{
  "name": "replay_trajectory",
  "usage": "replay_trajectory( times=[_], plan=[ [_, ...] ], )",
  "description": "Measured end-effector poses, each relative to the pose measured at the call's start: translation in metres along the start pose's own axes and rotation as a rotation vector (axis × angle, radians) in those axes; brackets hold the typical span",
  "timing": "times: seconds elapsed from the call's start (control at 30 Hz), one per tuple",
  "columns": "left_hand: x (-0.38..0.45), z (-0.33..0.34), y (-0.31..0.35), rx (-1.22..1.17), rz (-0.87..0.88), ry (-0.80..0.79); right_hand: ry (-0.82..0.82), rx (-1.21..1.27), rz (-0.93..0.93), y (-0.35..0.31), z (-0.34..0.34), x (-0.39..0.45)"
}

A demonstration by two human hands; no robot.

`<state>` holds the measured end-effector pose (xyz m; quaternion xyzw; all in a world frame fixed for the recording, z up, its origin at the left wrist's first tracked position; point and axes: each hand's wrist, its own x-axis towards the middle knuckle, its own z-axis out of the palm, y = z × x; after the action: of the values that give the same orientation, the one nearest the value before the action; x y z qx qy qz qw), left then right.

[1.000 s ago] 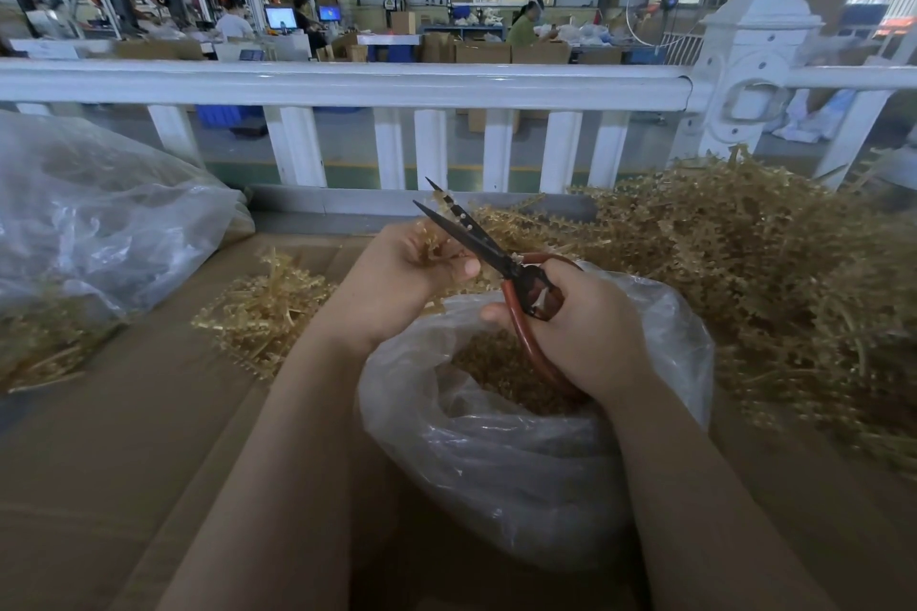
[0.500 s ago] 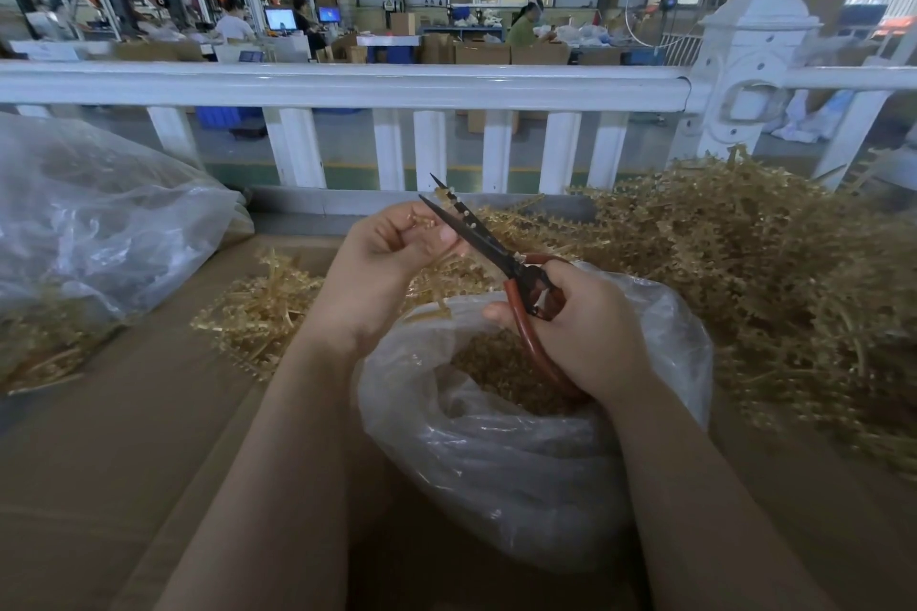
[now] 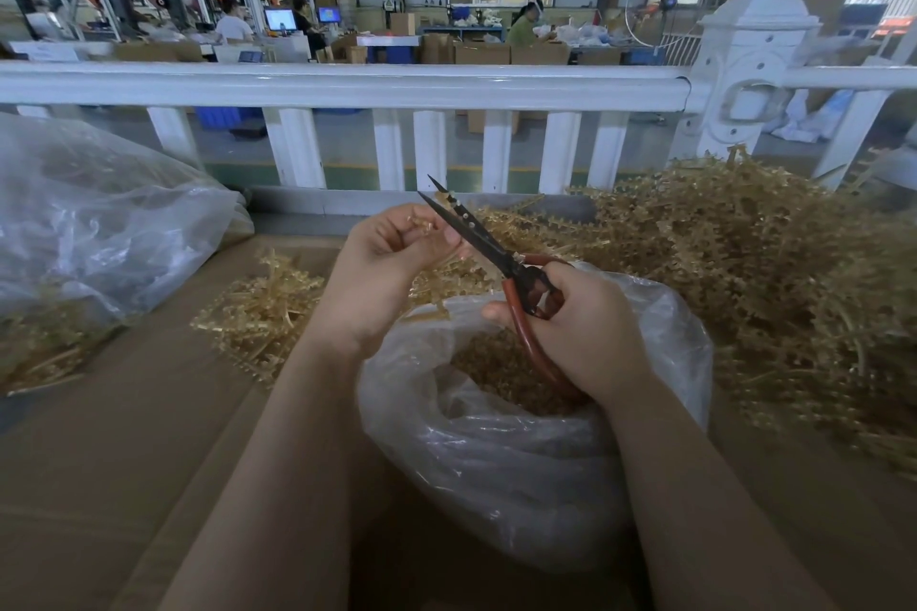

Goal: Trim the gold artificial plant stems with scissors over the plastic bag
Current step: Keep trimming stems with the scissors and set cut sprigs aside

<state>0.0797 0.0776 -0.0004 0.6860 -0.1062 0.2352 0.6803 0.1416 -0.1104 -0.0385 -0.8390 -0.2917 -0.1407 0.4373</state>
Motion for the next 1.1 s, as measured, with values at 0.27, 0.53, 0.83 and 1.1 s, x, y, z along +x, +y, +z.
replay_trajectory(
  times=[0.27, 0.53, 0.83, 1.1],
  plan=[
    [0.0006, 0.0000, -0.0035, -0.013, -0.028, -0.050, -0.015, -0.028, -0.014, 0.0001, -0.0004, 0.0007],
    [0.0012, -0.0006, -0.0049, -0.052, -0.011, -0.100, 0.004, -0.024, -0.025, -0.0007, -0.0014, 0.0001],
    [-0.0002, -0.0044, -0.0026, -0.023, -0.051, -0.016, 0.034, -0.079, -0.046, 0.0012, -0.0020, -0.0001],
    [0.0002, -0.0012, -0.0040, 0.043, -0.069, 0.004, -0.009, -0.078, -0.033, 0.0040, -0.0003, 0.0016]
  ],
)
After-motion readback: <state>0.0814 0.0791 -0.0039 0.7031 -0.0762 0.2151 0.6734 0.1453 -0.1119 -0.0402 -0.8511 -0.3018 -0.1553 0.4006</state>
